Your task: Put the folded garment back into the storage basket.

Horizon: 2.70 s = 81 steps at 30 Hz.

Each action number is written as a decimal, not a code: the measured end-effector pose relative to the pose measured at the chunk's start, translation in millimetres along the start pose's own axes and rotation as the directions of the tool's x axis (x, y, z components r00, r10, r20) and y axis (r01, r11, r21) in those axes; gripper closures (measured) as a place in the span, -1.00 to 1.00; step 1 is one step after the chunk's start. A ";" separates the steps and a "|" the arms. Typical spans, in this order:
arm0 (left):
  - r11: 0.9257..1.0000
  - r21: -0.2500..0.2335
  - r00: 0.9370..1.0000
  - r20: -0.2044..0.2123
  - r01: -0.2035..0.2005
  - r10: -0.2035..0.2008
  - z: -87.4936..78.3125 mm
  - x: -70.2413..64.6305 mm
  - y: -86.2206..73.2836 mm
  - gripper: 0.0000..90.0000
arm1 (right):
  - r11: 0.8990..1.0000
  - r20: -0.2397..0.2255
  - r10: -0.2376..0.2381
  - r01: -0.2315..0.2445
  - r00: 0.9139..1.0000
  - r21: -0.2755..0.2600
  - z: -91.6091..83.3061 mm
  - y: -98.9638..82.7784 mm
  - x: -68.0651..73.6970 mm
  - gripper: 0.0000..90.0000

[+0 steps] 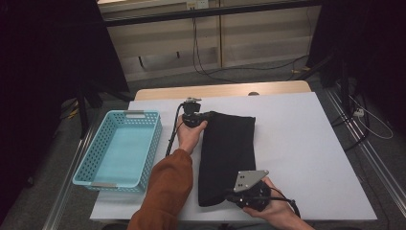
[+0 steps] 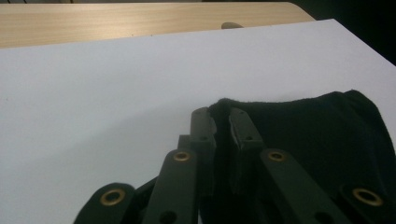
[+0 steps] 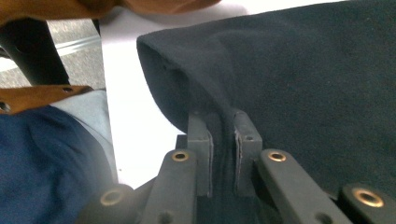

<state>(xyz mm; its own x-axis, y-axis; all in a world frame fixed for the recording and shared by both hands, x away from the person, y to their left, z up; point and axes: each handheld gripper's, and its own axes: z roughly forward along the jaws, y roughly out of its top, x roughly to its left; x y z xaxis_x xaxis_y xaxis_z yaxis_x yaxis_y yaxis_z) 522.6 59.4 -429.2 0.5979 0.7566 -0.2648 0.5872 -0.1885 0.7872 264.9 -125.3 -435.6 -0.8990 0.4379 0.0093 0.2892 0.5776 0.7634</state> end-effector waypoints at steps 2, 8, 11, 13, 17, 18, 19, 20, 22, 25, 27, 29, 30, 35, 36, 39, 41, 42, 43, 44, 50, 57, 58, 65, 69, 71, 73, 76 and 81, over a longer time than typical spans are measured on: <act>1.000 -0.007 1.000 0.001 -0.001 0.001 -1.0 -1.1 1.9 0.82 | 1.000 0.002 0.000 0.000 1.000 -0.007 -1.5 1.1 -0.2 0.81; 1.000 -0.019 1.000 0.003 -0.007 0.007 -6.0 -3.8 7.7 0.83 | 0.999 0.001 -0.002 0.002 1.000 -0.032 -5.4 4.5 0.0 0.82; 1.000 -0.027 1.000 -0.001 -0.008 0.008 -8.0 -4.5 9.1 0.83 | 0.999 0.000 -0.002 0.002 1.000 -0.042 -7.3 5.8 -0.3 0.81; 1.000 -0.029 1.000 -0.001 -0.011 0.011 -10.7 -5.0 11.4 0.83 | 0.999 0.001 0.002 -0.002 1.000 -0.053 -8.9 7.0 -0.4 0.81; 0.999 -0.027 1.000 -0.005 -0.027 0.027 -13.5 -5.3 15.2 0.83 | 0.997 -0.004 0.010 -0.011 1.000 -0.070 -11.8 9.6 -0.5 0.82; 0.999 -0.032 1.000 -0.002 -0.030 0.030 -15.1 -4.7 16.5 0.83 | 0.997 -0.004 0.008 -0.009 1.000 -0.078 -13.6 11.2 -0.9 0.82; 0.999 -0.032 1.000 -0.002 -0.030 0.030 -15.1 -4.7 16.5 0.83 | 0.997 -0.006 0.012 -0.013 1.000 -0.081 -14.0 11.8 -1.0 0.82; 0.999 -0.038 1.000 0.000 -0.023 0.023 -15.7 -4.8 17.8 0.83 | 0.996 -0.006 0.014 -0.015 1.000 -0.087 -14.5 12.4 -1.7 0.82; 0.999 -0.042 1.000 -0.001 -0.022 0.022 -16.2 -5.1 19.4 0.83 | 0.996 -0.007 0.017 -0.018 1.000 -0.091 -15.0 13.4 -1.8 0.82; 0.999 -0.047 1.000 -0.001 -0.023 0.023 -17.8 -7.0 22.1 0.83 | 0.996 -0.013 0.002 -0.003 1.000 -0.094 -16.7 15.4 -1.9 0.82; 0.998 -0.050 1.000 -0.011 -0.029 0.028 -20.0 -8.3 24.5 0.83 | 0.995 -0.009 -0.001 0.000 1.000 -0.103 -19.5 17.2 -2.1 0.82; 0.998 -0.046 0.999 -0.012 -0.031 0.031 -21.0 -8.7 25.7 0.83 | 0.994 -0.006 -0.001 0.001 1.000 -0.107 -20.6 18.0 -2.1 0.82; 0.998 -0.053 0.999 -0.011 -0.031 0.031 -22.5 -9.2 27.0 0.83 | 0.993 -0.005 -0.003 0.003 1.000 -0.115 -23.0 19.2 -2.0 0.82; 0.998 -0.057 0.999 -0.014 -0.035 0.034 -26.4 -8.1 29.9 0.83 | 0.991 0.001 -0.002 0.002 1.000 -0.133 -27.8 21.2 -2.2 0.82; 0.998 -0.057 0.999 -0.014 -0.035 0.034 -26.4 -8.1 29.9 0.83 | 0.991 0.001 -0.002 0.002 1.000 -0.133 -27.8 21.2 -2.2 0.82; 0.998 -0.061 0.999 -0.014 -0.034 0.033 -27.7 -7.2 31.1 0.83 | 0.990 0.001 0.002 -0.002 1.000 -0.140 -29.2 21.9 -2.6 0.82; 0.998 -0.060 0.999 -0.012 -0.035 0.034 -28.5 -7.2 32.2 0.83 | 0.989 -0.001 0.005 -0.005 1.000 -0.146 -29.6 22.7 -3.0 0.82; 0.998 -0.061 0.999 -0.013 -0.033 0.033 -29.2 -7.7 33.3 0.83 | 0.989 -0.001 0.006 -0.006 1.000 -0.151 -30.0 23.7 -3.1 0.82; 0.997 -0.064 0.999 -0.012 -0.035 0.034 -29.6 -8.1 34.0 0.83 | 0.989 -0.002 0.005 -0.006 1.000 -0.150 -30.3 24.1 -3.1 0.82; 0.997 -0.064 0.999 -0.012 -0.035 0.034 -29.6 -8.1 34.0 0.83 | 0.989 -0.002 0.005 -0.006 1.000 -0.150 -30.3 24.1 -3.1 0.82; 0.997 -0.073 0.999 -0.013 -0.037 0.036 -34.9 -9.0 38.7 0.83 | 0.984 -0.006 0.017 -0.017 1.000 -0.179 -34.5 29.1 -2.7 0.82; 0.996 -0.079 0.999 -0.026 -0.035 0.033 -41.6 -7.7 43.9 0.83 | 0.980 0.001 0.013 -0.013 1.000 -0.201 -36.9 34.1 -2.6 0.82; 0.996 -0.083 0.999 -0.025 -0.041 0.039 -43.8 -9.4 46.9 0.83 | 0.979 0.000 0.013 -0.013 1.000 -0.205 -37.2 35.1 -2.1 0.82; 0.994 -0.095 0.998 -0.021 -0.062 0.060 -47.7 -17.7 54.8 0.83 | 0.976 -0.002 0.012 -0.012 1.000 -0.218 -39.2 37.5 -1.2 0.82; 0.992 -0.101 0.998 -0.017 -0.069 0.068 -50.2 -20.3 57.3 0.83 | 0.973 -0.004 0.007 -0.008 1.000 -0.230 -41.8 39.6 -0.4 0.82; 0.992 -0.102 0.997 -0.019 -0.074 0.073 -52.1 -20.8 59.0 0.83 | 0.973 -0.002 0.006 -0.006 1.000 -0.232 -42.4 40.3 -0.1 0.82; 0.991 -0.109 0.997 -0.019 -0.076 0.074 -54.7 -21.1 61.0 0.83 | 0.971 -0.004 0.006 -0.007 1.000 -0.238 -43.3 41.3 0.0 0.82; 0.991 -0.113 0.997 -0.021 -0.077 0.075 -58.7 -20.8 63.4 0.83 | 0.969 -0.002 0.002 -0.002 1.000 -0.248 -44.7 43.7 0.9 0.82; 0.990 -0.117 0.997 -0.024 -0.081 0.078 -64.1 -19.6 66.4 0.83 | 0.966 -0.004 -0.002 0.001 1.000 -0.257 -45.6 47.7 1.8 0.82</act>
<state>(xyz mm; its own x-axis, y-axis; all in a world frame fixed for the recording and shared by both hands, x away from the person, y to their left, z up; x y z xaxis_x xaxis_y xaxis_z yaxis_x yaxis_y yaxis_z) 515.0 72.2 -336.0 0.6287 0.7544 -0.1888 0.4692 -0.1744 0.8657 262.0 -128.4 -369.7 -0.9009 0.4339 0.0103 0.1941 0.3816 0.9037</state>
